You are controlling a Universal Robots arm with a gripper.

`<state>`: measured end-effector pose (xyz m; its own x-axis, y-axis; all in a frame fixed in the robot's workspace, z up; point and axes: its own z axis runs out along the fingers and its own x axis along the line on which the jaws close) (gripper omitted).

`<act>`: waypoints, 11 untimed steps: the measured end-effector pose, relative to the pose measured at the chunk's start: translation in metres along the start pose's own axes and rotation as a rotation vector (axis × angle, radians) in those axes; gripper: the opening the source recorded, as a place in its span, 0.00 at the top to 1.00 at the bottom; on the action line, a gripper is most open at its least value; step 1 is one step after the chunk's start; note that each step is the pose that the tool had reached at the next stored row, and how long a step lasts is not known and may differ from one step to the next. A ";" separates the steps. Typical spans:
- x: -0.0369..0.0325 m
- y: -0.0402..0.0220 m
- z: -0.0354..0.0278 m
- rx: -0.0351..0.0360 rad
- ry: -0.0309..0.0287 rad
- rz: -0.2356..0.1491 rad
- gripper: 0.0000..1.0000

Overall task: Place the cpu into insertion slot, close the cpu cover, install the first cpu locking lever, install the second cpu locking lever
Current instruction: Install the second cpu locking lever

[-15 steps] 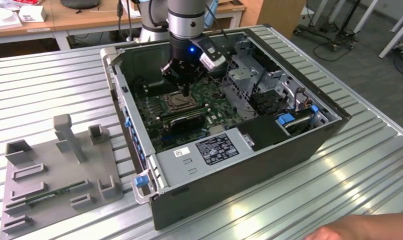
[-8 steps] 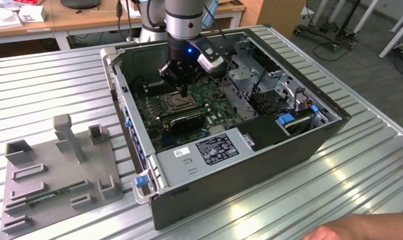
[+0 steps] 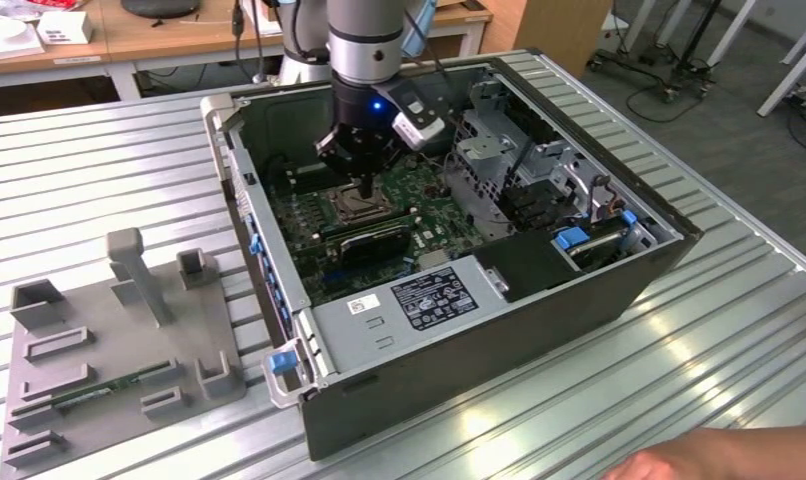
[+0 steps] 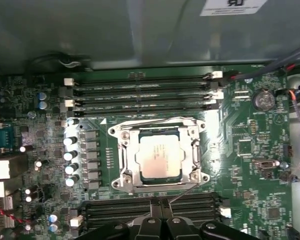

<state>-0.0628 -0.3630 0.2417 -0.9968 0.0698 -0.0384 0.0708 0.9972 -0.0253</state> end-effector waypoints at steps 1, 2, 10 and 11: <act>0.0018 -0.0003 0.0005 0.0000 0.0000 0.000 0.89; 0.0035 -0.0005 0.0010 0.0000 -0.0001 0.000 0.89; 0.0102 -0.0017 0.0057 0.0002 0.0000 0.000 0.89; 0.0110 -0.0019 0.0065 0.0001 0.0000 0.000 0.89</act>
<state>-0.0737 -0.3643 0.2348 -0.9968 0.0700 -0.0384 0.0710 0.9972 -0.0255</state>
